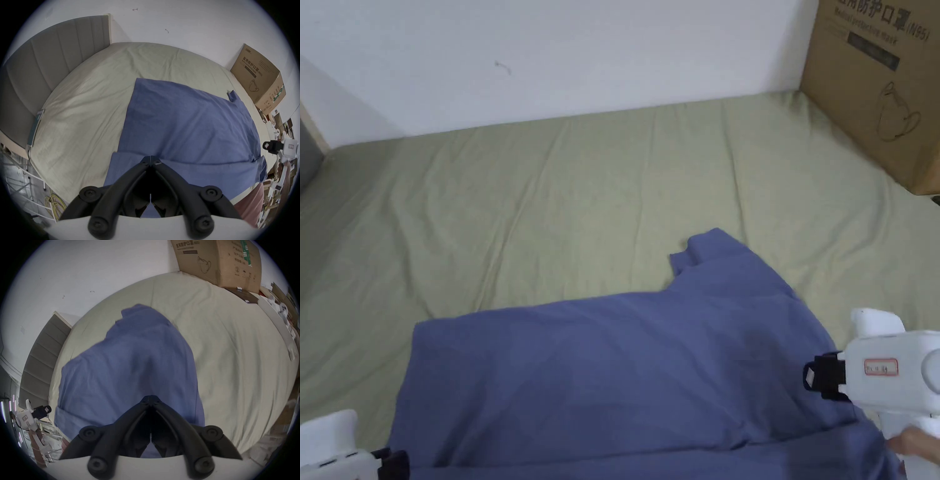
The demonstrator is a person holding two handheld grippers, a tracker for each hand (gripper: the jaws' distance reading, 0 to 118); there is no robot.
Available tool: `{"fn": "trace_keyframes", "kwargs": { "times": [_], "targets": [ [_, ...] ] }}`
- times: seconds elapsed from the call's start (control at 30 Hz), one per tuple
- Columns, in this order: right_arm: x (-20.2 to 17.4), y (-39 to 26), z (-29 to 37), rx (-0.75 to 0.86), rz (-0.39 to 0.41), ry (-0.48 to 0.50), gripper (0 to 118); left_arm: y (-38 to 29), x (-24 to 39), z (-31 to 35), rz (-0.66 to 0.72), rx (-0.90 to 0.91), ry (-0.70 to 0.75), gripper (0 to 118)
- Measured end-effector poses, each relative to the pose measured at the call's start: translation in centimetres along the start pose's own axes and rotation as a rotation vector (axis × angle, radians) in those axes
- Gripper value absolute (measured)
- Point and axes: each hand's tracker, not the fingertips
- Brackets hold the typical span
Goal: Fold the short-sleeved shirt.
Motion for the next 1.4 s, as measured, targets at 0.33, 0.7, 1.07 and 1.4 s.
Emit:
{"fn": "trace_keyframes", "kwargs": {
  "times": [0.33, 0.7, 1.07, 1.4],
  "targets": [
    [1.7, 14.0, -10.4, -0.031, 0.056, -0.091, 93, 4.2, 1.7, -3.1, -0.027, 0.004, -0.001, 0],
    [0.5, 13.7, -13.2, -0.073, 0.211, -0.177, 10, 4.3, 1.8, -5.7, -0.034, -0.046, 0.008, 0],
    [-0.6, 13.7, -12.8, -0.08, 0.232, -0.15, 4, 13.2, 0.2, -11.9, 0.012, 0.039, -0.016, 110],
    [-0.6, 13.7, -13.6, -0.097, 0.233, -0.159, 4, 16.7, 0.0, -20.8, 0.028, -0.098, 0.068, 82]
  ]
}}
